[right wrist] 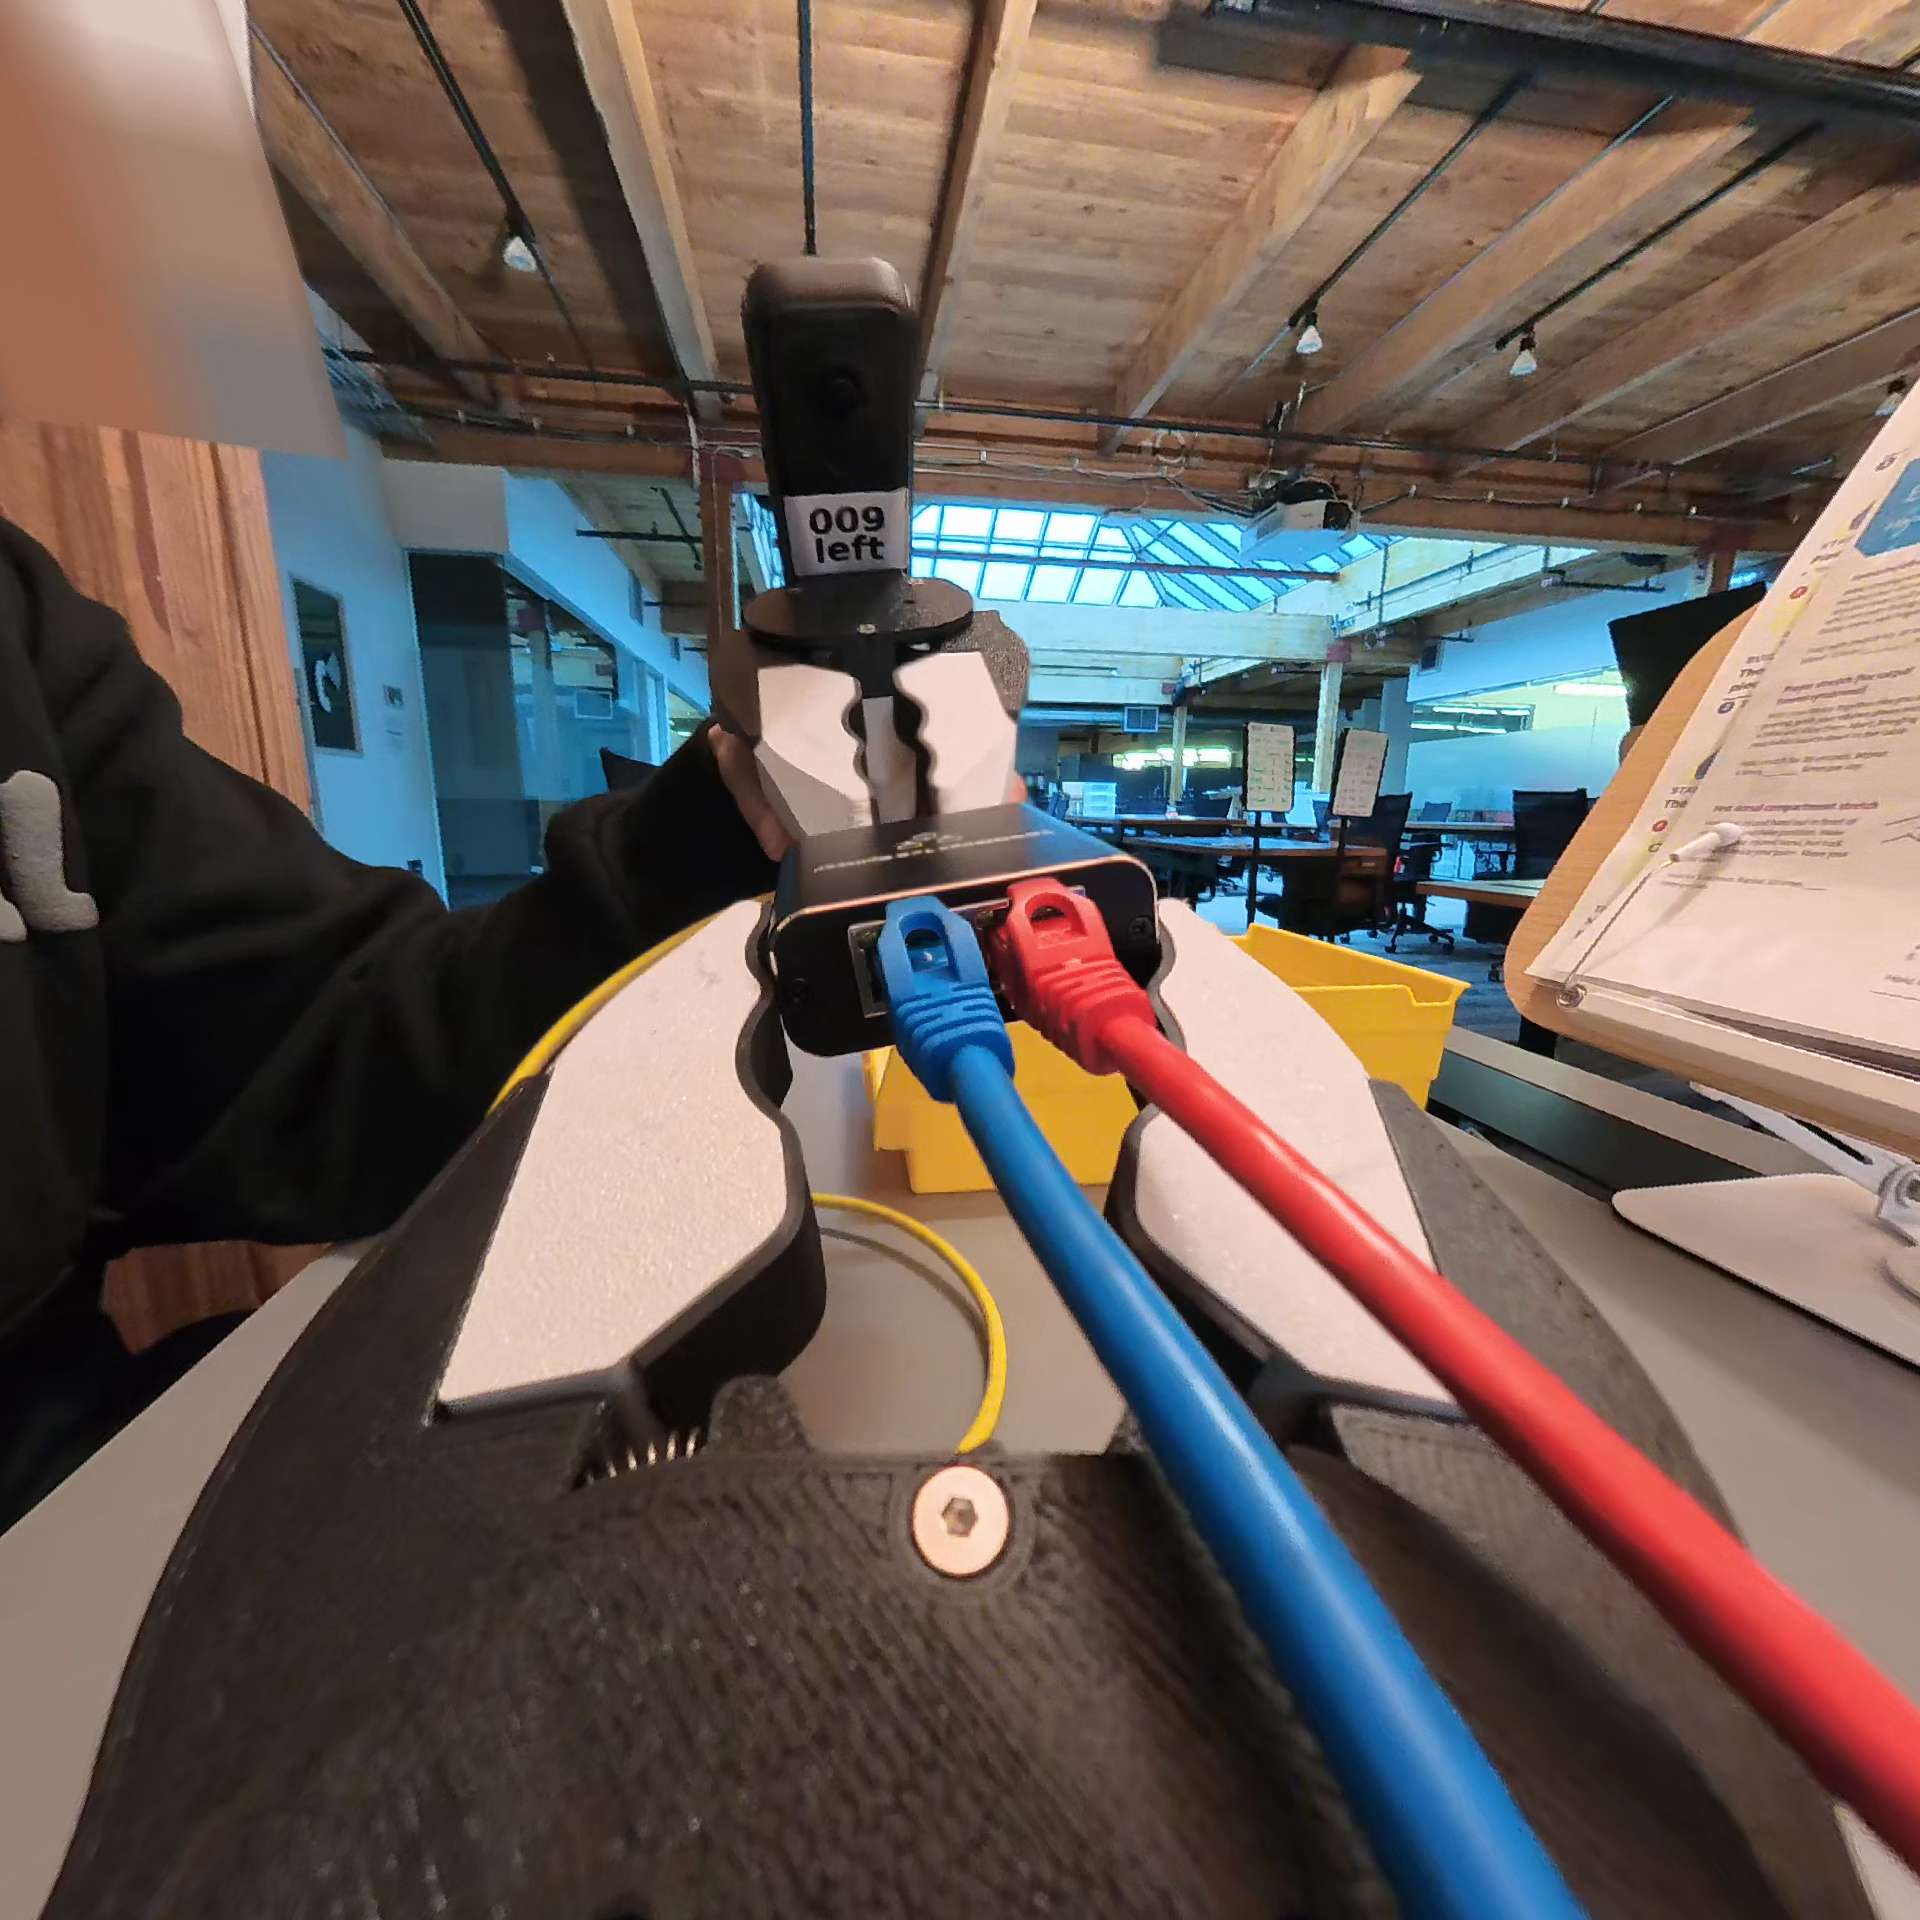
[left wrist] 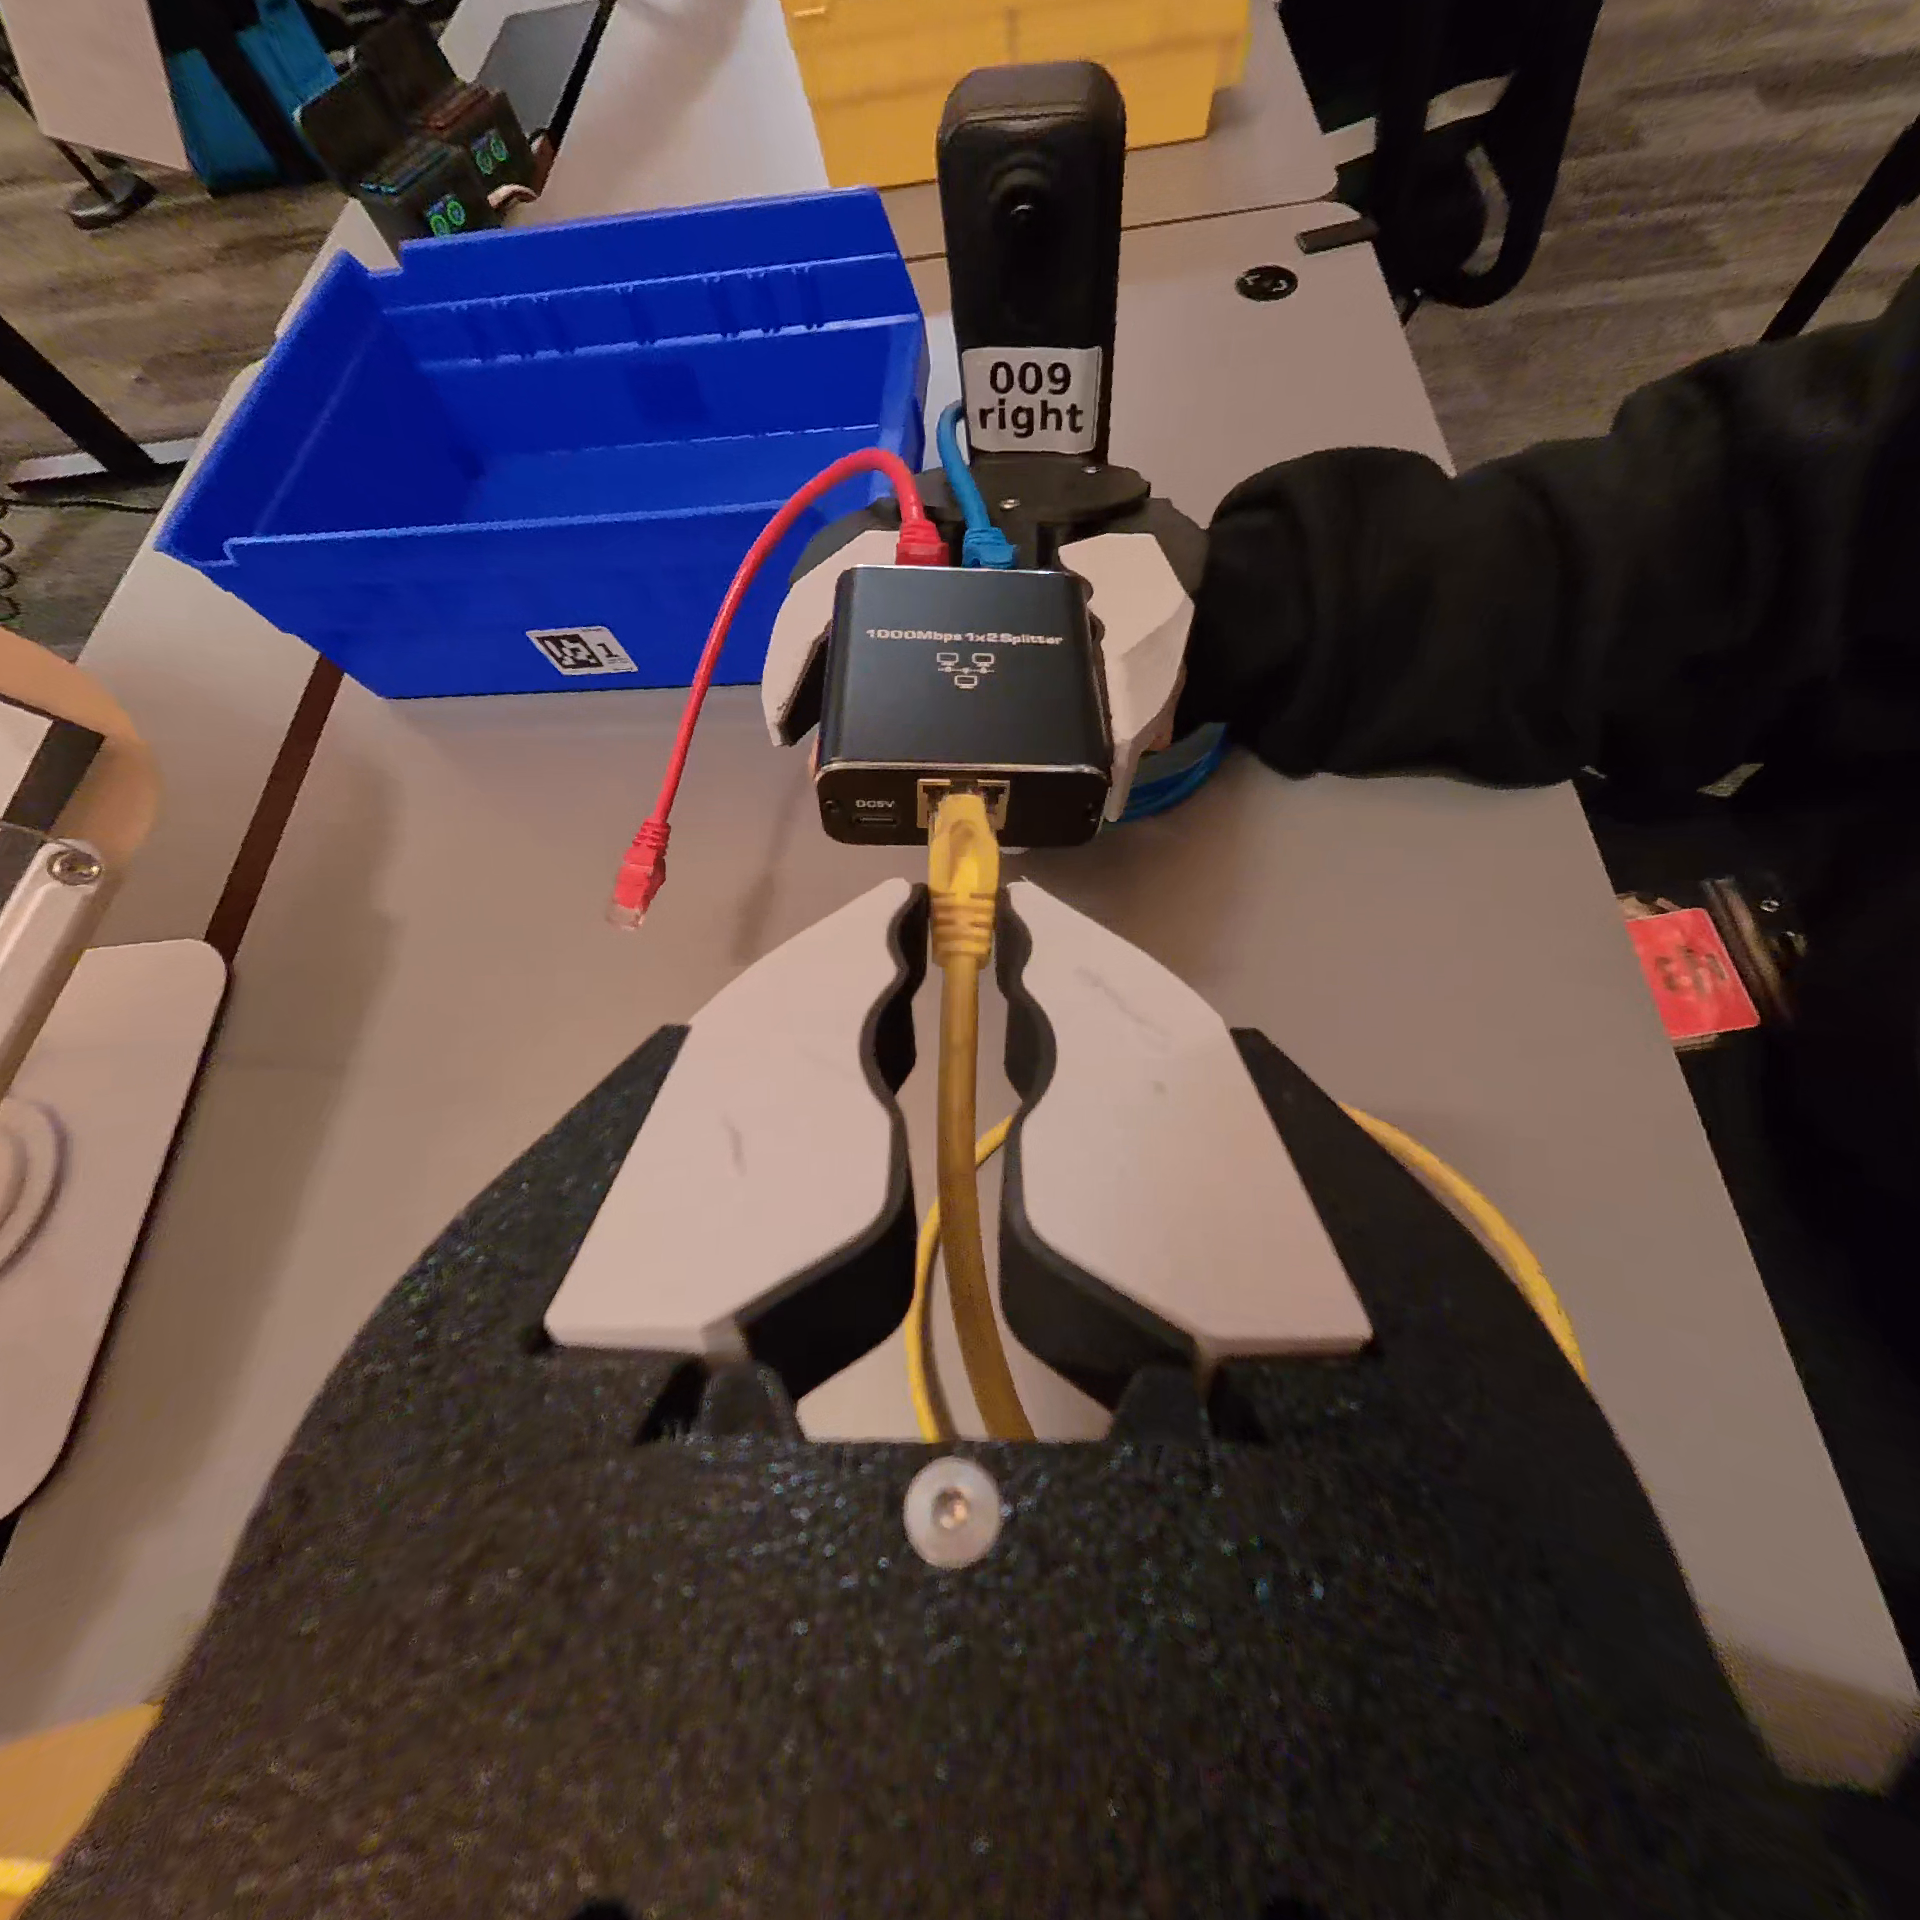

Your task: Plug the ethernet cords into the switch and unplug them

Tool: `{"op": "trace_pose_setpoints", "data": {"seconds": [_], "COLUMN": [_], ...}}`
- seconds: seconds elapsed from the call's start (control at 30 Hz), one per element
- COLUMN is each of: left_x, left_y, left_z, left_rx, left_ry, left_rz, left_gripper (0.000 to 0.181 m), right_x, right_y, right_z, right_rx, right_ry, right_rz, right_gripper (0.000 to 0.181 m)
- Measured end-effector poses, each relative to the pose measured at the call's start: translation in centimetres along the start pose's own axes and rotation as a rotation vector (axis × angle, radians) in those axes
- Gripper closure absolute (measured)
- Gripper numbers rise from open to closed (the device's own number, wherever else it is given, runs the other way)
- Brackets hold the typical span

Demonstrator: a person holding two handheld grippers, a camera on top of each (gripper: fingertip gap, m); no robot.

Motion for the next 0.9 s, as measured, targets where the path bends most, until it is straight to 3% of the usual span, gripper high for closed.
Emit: {"op": "trace_pose_setpoints", "data": {"seconds": [0.4,0.53,0.6,0.73,0.8,0.9], "left_x": [0.4,-0.2,-0.9,0.8,1.7,2.9], "left_y": [1.3,-0.2,-1.8,-5.0,-5.3,-4.8], "left_z": [-0.2,0.4,1.9,9.2,12.6,15.0], "left_rx": [0.120,0.015,-0.064,-0.353,-0.481,-0.574], "left_ry": [-0.045,-0.007,-0.035,-0.337,-0.404,-0.407], "left_rz": [-0.066,-0.068,-0.097,-0.086,-0.025,0.070], "left_gripper": [0.170,0.170,0.167,0.153,0.153,0.154], "right_x": [0.4,0.3,0.6,0.6,0.2,-0.7], "right_y": [1.9,0.6,-0.7,-1.9,-3.7,-7.6], "right_z": [-0.1,-0.3,-0.8,-1.3,-1.6,-2.5], "right_rx": [0.111,0.048,-0.001,0.010,0.009,0.046], "right_ry": [-0.024,-0.018,-0.025,-0.024,-0.031,-0.074], "right_rz": [-0.011,0.010,0.031,0.056,0.070,0.135], "right_gripper": [0.117,0.117,0.117,0.117,0.117,0.117]}}
Point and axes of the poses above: each gripper's, where its closed fingertips meet, z back along the fingers, y out of its underside, x = y × z across the jaws, the point moved 2 cm from there along z, back along the fingers, and after that the axes turned 13 degrees about z, right-handed, at the moved point
